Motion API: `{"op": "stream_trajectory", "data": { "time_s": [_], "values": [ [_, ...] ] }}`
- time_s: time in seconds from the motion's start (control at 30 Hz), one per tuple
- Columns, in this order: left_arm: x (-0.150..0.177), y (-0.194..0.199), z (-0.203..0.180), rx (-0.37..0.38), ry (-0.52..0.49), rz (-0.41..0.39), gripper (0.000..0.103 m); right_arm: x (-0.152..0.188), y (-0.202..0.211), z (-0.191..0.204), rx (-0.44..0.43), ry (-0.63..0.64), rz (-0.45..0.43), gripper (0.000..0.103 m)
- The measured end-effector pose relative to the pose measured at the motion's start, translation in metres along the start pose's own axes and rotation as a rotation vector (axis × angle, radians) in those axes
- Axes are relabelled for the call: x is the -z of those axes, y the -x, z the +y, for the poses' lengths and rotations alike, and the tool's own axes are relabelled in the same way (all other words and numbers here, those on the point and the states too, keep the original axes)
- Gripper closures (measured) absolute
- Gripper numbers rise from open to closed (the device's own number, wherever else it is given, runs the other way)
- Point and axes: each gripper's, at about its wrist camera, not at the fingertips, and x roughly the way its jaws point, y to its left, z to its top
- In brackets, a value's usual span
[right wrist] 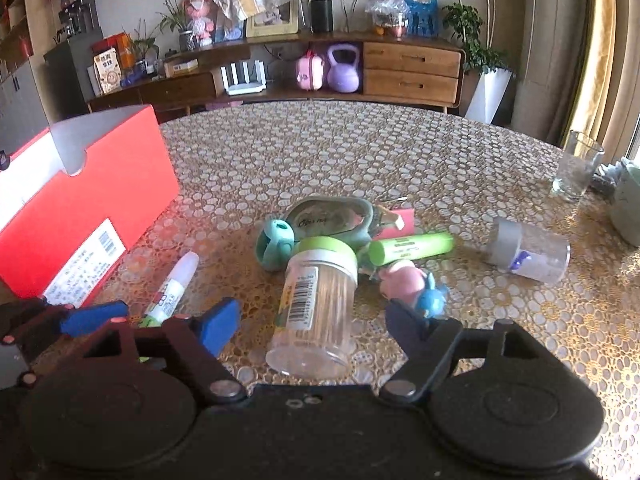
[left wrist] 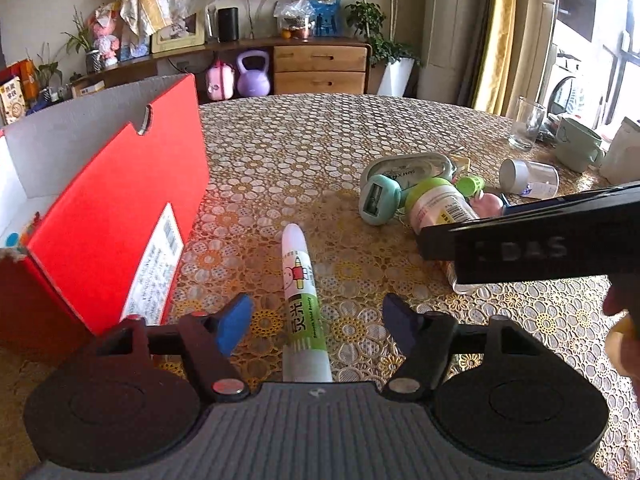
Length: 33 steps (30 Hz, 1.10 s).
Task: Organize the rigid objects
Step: 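Move both tools back toward the white-green glue stick and toothpick jar, then grasp the clear toothpick jar with the right tool while the left tool grasps the glue stick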
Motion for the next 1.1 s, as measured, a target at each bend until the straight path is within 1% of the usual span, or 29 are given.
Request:
{"op": "stream_trajectory", "data": {
  "time_s": [0.07,0.13,0.17,0.2,0.23,0.3,0.33,0.43,0.5,0.57,0.77,0.87,1.1],
  "values": [
    [-0.001,-0.004,0.002,-0.001,0.012,0.015,0.046,-0.001,-0.004,0.002,0.008,0.002,0.006,0.029],
    [-0.001,-0.005,0.003,-0.002,0.021,0.008,0.049,-0.001,-0.008,0.002,0.014,-0.002,0.014,0.031],
    [-0.001,-0.005,0.003,-0.001,0.023,0.007,0.049,-0.001,-0.010,0.001,0.014,-0.004,0.016,0.033],
    [-0.001,-0.005,0.004,-0.003,0.025,0.005,0.051,-0.001,-0.011,0.001,0.013,-0.004,0.018,0.037],
    [-0.001,-0.005,0.004,-0.010,0.026,0.001,0.054,-0.001,-0.013,0.002,0.020,-0.004,0.022,0.039],
    [0.000,-0.005,0.003,-0.020,0.023,-0.002,0.063,-0.001,-0.016,0.003,0.025,-0.005,0.033,0.045],
    [0.000,-0.005,0.003,-0.025,0.019,-0.002,0.067,0.000,-0.018,0.003,0.024,-0.006,0.039,0.046],
    [-0.002,-0.005,0.004,-0.035,0.009,0.006,0.069,0.000,-0.020,0.005,0.031,-0.007,0.042,0.052],
    [-0.002,-0.005,0.005,-0.042,0.005,0.008,0.078,0.000,-0.021,0.007,0.042,-0.004,0.048,0.058],
    [-0.002,-0.005,0.006,-0.035,0.004,0.010,0.084,-0.001,-0.022,0.006,0.045,-0.006,0.052,0.059],
    [-0.003,-0.003,0.009,-0.018,0.006,0.023,0.086,0.001,-0.013,0.005,0.048,-0.029,0.065,0.060],
    [-0.003,-0.001,0.011,-0.001,0.018,0.032,0.086,0.005,-0.003,0.007,0.039,-0.035,0.063,0.060],
    [-0.002,0.015,0.011,0.000,0.017,0.025,0.086,0.017,0.027,0.012,0.023,-0.055,0.042,0.061]
  ]
}}
